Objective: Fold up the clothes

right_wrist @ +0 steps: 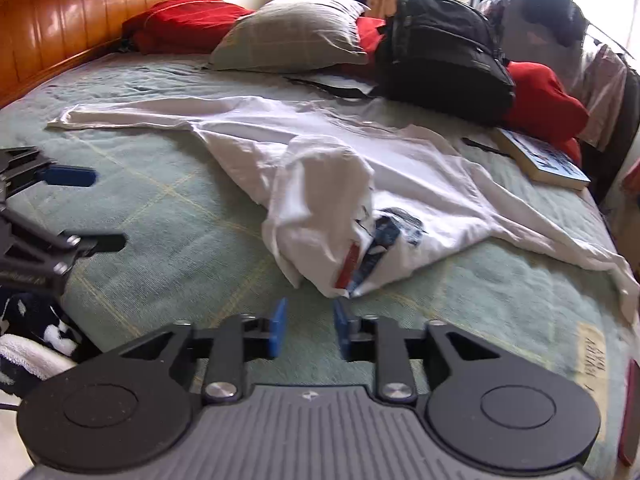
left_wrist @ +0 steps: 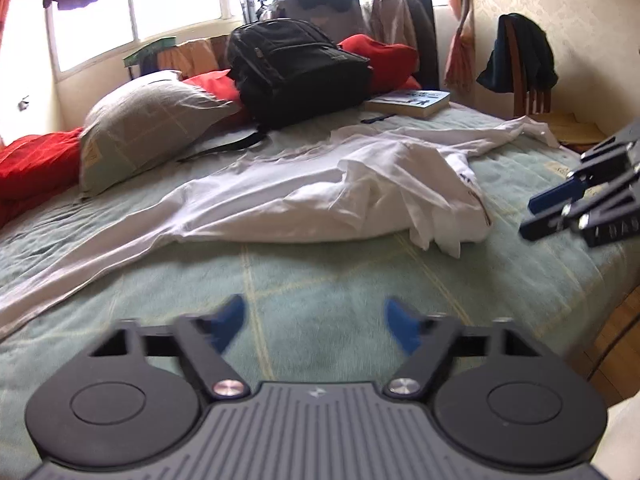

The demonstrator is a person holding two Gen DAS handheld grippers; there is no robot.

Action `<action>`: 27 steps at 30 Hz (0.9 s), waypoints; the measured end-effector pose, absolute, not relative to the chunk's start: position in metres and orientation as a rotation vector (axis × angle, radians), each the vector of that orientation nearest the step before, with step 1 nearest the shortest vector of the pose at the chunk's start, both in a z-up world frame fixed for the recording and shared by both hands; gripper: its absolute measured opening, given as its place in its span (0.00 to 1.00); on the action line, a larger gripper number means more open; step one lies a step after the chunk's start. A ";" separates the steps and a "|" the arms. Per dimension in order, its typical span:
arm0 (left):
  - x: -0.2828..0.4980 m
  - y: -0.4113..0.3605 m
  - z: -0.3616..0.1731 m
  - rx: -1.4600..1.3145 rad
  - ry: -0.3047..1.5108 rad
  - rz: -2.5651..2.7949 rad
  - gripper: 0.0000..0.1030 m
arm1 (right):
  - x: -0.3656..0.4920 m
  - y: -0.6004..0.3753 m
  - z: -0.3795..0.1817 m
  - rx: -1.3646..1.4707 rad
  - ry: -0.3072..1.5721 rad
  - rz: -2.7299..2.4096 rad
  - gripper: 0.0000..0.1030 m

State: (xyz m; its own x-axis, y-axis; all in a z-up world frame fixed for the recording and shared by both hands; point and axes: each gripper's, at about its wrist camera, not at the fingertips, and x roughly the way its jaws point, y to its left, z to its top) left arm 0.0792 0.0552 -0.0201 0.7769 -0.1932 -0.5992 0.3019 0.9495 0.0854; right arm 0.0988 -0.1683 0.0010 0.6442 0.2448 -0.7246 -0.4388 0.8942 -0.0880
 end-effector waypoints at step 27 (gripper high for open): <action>0.230 0.031 -0.061 -0.143 0.645 -0.406 0.24 | 0.144 -0.190 -0.083 -0.199 0.844 0.609 1.00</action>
